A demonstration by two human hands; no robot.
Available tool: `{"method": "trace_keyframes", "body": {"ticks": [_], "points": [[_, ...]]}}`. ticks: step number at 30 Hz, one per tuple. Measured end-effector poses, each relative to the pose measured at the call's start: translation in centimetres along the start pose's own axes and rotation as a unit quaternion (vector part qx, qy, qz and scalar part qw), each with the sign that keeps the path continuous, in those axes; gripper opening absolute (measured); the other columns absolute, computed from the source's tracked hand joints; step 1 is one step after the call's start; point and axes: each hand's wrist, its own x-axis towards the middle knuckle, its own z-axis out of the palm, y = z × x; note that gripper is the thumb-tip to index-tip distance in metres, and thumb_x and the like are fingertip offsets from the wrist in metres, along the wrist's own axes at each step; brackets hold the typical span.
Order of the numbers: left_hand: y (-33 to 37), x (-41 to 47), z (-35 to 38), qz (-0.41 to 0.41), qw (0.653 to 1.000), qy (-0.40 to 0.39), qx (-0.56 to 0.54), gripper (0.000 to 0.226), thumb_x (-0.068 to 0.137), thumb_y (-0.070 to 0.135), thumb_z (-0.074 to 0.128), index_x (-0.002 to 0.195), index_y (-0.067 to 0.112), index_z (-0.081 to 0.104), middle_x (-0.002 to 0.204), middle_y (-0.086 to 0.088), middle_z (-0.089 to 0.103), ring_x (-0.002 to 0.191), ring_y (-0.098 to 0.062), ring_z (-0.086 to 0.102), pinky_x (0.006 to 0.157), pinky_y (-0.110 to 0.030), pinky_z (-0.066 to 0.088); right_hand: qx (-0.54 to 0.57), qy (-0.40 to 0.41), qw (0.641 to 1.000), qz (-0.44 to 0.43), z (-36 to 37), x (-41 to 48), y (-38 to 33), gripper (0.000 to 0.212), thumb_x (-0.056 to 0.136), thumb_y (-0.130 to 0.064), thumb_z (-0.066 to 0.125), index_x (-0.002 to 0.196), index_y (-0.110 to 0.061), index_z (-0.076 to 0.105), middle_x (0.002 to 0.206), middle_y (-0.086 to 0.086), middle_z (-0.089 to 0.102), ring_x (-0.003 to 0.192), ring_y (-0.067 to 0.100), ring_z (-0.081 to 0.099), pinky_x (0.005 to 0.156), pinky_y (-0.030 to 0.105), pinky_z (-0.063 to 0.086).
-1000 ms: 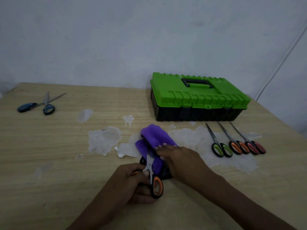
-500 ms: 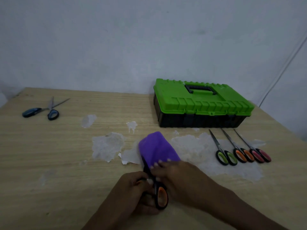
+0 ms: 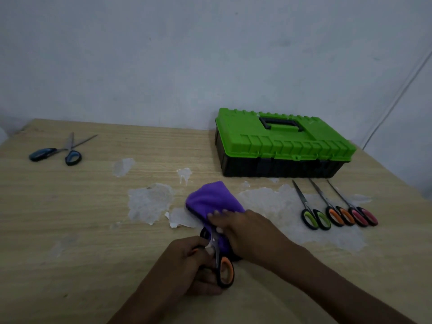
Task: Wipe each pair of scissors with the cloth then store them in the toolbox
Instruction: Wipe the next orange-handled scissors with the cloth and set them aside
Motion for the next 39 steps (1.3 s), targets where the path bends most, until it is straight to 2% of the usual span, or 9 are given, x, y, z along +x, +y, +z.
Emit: {"method": "trace_keyframes", "body": {"ticks": [4, 8, 12, 16, 22, 27, 32, 36, 39], "points": [[0.2, -0.4, 0.0, -0.002, 1.0, -0.002, 0.0, 0.017, 0.098, 0.009, 0.055, 0.098, -0.003, 0.067, 0.074, -0.017, 0.07, 0.059, -0.028, 0.067, 0.061, -0.041, 0.061, 0.013, 0.046, 0.997, 0.062, -0.1, 2.4, 1.6, 0.04, 0.1, -0.022, 0.04, 0.138, -0.033, 0.046, 0.123, 0.007, 0.063, 0.103, 0.026, 0.06, 0.083, 0.032, 0.048], [0.0, -0.2, 0.0, -0.001, 1.0, 0.005, -0.005, 0.017, 0.099, 0.009, 0.054, 0.1, -0.004, 0.066, 0.074, -0.017, 0.07, 0.059, -0.027, 0.065, 0.058, -0.039, 0.061, 0.118, 0.097, 0.987, 0.05, -1.3, 0.0, 2.8, 0.028, 0.1, -0.024, 0.044, 0.118, -0.028, 0.065, 0.092, 0.003, 0.07, 0.07, 0.007, 0.058, 0.062, 0.015, 0.036], [-0.2, 0.0, 0.0, 0.008, 1.0, 0.001, 0.008, 0.017, 0.099, 0.006, 0.052, 0.098, -0.003, 0.066, 0.082, -0.029, 0.068, 0.07, -0.036, 0.064, 0.059, -0.042, 0.062, 0.103, 0.018, 0.994, -0.043, 0.9, -3.3, 0.2, 0.038, 0.1, -0.025, 0.042, 0.136, -0.034, 0.049, 0.135, -0.013, 0.055, 0.118, -0.001, 0.053, 0.101, 0.02, 0.041], [0.0, -0.1, 0.2, 0.0, 1.0, 0.004, -0.008, 0.016, 0.098, 0.006, 0.053, 0.091, 0.0, 0.066, 0.065, -0.012, 0.067, 0.054, -0.025, 0.063, 0.063, -0.045, 0.063, 0.0, 0.068, 0.997, 0.035, 1.0, -0.3, 2.0, 0.043, 0.1, -0.023, 0.04, 0.142, -0.033, 0.04, 0.148, -0.007, 0.042, 0.134, 0.013, 0.041, 0.108, 0.031, 0.035], [-0.1, 0.0, -0.3, -0.001, 1.0, -0.011, -0.005, 0.019, 0.098, 0.007, 0.054, 0.101, -0.009, 0.064, 0.081, -0.024, 0.065, 0.059, -0.029, 0.064, 0.056, -0.039, 0.06, 0.033, 0.023, 0.999, -0.019, 0.9, -1.9, -0.4, 0.041, 0.101, -0.021, 0.039, 0.141, -0.029, 0.041, 0.148, -0.004, 0.042, 0.136, 0.014, 0.038, 0.11, 0.031, 0.03], [-0.1, 0.3, -0.3, -0.012, 1.0, -0.005, -0.009, 0.017, 0.098, 0.006, 0.055, 0.09, -0.002, 0.068, 0.071, -0.016, 0.066, 0.057, -0.029, 0.064, 0.059, -0.041, 0.06, -0.027, 0.042, 0.998, 0.043, 0.5, 2.4, 1.5, 0.039, 0.101, -0.026, 0.036, 0.14, -0.033, 0.043, 0.134, 0.002, 0.056, 0.119, 0.025, 0.055, 0.093, 0.038, 0.048], [-0.1, 0.3, -0.3, -0.004, 1.0, -0.006, -0.008, 0.018, 0.098, 0.004, 0.053, 0.1, -0.008, 0.067, 0.088, -0.031, 0.067, 0.069, -0.037, 0.066, 0.055, -0.039, 0.06, 0.014, -0.017, 0.999, -0.045, 0.8, -0.4, -0.6, 0.032, 0.1, -0.02, 0.041, 0.13, -0.023, 0.054, 0.124, 0.003, 0.063, 0.112, 0.018, 0.06, 0.095, 0.036, 0.05], [-0.2, 0.3, -0.1, -0.002, 1.0, 0.0, -0.007, 0.019, 0.098, 0.008, 0.055, 0.103, -0.006, 0.066, 0.084, -0.024, 0.068, 0.062, -0.032, 0.067, 0.059, -0.04, 0.061, -0.007, 0.007, 1.0, -0.013, 1.3, 1.3, 1.0, 0.046, 0.098, -0.017, 0.041, 0.142, -0.029, 0.038, 0.142, 0.0, 0.05, 0.129, 0.02, 0.048, 0.101, 0.043, 0.046], [-0.1, 0.1, -0.3, -0.007, 1.0, -0.003, -0.006, 0.018, 0.098, 0.008, 0.055, 0.101, -0.005, 0.067, 0.078, -0.02, 0.07, 0.062, -0.03, 0.068, 0.064, -0.043, 0.062, -0.001, 0.051, 0.998, 0.043, 0.9, 3.1, 1.9, 0.042, 0.099, -0.02, 0.038, 0.139, -0.031, 0.044, 0.127, 0.005, 0.061, 0.112, 0.027, 0.057, 0.088, 0.034, 0.049]]}}
